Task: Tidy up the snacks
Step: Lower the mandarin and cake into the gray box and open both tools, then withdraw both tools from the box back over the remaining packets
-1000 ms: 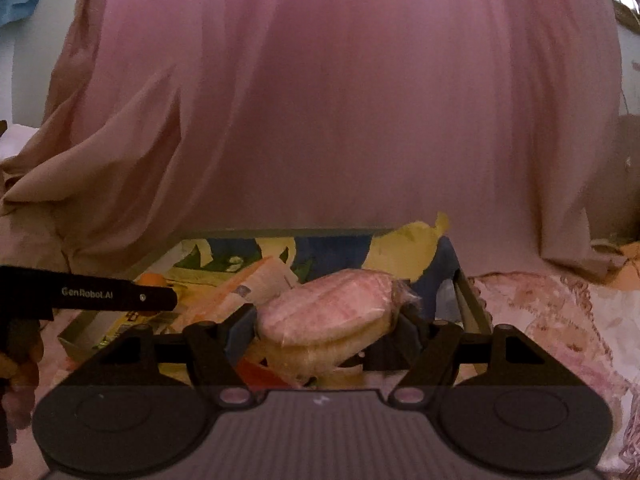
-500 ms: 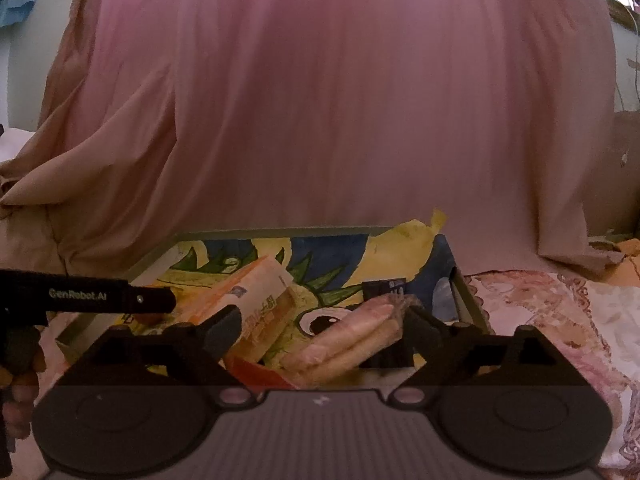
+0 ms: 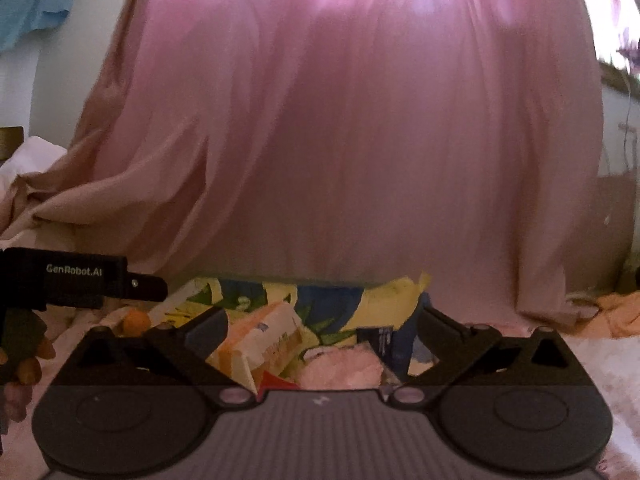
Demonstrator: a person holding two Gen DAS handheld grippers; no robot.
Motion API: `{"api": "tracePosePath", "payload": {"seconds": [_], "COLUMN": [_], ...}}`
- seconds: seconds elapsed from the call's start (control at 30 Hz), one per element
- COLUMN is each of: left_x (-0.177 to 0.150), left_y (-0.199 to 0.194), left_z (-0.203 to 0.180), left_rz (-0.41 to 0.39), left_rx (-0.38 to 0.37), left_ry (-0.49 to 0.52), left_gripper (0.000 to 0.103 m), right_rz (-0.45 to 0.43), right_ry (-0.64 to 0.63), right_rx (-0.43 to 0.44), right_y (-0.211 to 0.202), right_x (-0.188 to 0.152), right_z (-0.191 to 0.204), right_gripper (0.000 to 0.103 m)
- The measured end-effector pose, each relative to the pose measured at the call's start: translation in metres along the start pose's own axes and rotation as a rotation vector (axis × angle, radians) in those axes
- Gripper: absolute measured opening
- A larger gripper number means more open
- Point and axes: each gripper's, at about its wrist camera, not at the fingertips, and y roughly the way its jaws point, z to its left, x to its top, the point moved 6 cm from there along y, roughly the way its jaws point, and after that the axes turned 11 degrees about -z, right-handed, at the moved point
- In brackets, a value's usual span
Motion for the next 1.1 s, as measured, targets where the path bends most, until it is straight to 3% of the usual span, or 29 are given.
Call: {"api": "tracePosePath", "payload": {"seconds": [0.2,0.43,0.7,1.1], "left_x": [0.004,-0.002,-0.027,-0.074], "left_y": [-0.04,-0.081,-0.119,-0.15], "left_z": [-0.007,-0.013,-0.015,-0.005], "left_rz": [-0.067,-0.109,-0.091,0.006], "left_rx": [-0.022,-0.041,-0.058,-0.073], "left_ry": [0.007,0.029,0.053,0.094], "left_gripper": [0.102,0.102,0.102,0.102], "right_rz": [-0.082,-0.104,-0.084,0.052], "right_ry": [-0.046,-0.097,-0.123,-0.103], "right_rx": [0.003,0.01,-0.005,-0.022], "right_y": [-0.041,-0.083,-0.123,-0.157], "right_x": [0.011,0.006,-0.01,-0.039], "right_z": [0.013,0.031,0.04,0.043], "right_gripper": [0.103,0.103,0.103,0.103]}}
